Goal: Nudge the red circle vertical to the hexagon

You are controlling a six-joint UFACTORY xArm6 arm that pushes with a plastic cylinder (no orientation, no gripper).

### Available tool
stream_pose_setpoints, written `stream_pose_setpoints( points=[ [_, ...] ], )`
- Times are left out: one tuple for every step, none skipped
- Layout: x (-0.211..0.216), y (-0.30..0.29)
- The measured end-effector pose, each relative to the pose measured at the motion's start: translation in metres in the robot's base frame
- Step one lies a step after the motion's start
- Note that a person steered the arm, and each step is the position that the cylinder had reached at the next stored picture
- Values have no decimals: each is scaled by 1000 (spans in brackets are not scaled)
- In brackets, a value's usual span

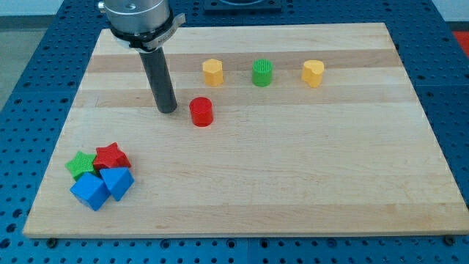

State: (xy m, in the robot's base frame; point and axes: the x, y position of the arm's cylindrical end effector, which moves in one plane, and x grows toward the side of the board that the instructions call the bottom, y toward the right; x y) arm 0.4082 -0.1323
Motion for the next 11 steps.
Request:
stream_pose_setpoints(
  points=[
    [0, 0],
    [17, 3],
    [28, 4],
    [28, 4],
    [28, 33],
    [28, 36],
    [28, 36],
    [28, 35],
    [28, -4],
    [27, -50],
    [24, -89]
  ],
)
